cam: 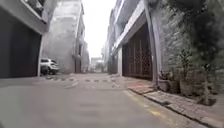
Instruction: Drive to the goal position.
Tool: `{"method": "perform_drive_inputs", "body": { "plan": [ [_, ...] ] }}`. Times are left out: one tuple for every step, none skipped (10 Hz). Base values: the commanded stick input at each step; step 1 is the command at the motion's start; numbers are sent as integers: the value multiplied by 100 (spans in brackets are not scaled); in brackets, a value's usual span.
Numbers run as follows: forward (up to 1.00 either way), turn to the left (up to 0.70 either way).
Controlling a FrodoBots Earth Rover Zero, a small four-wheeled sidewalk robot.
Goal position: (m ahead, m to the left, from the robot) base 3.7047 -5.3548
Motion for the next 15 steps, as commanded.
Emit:
{"method": "perform_drive_inputs", "body": {
  "plan": [
    [50, 0],
    [50, 0],
    [50, 0],
    [50, 0],
    [50, 0],
    [50, 0],
    [50, 0],
    [50, 0],
    [50, 0],
    [50, 0],
    [50, 0],
    [50, 0],
    [50, 0],
    [50, 0],
    [50, 0]
  ]
}}
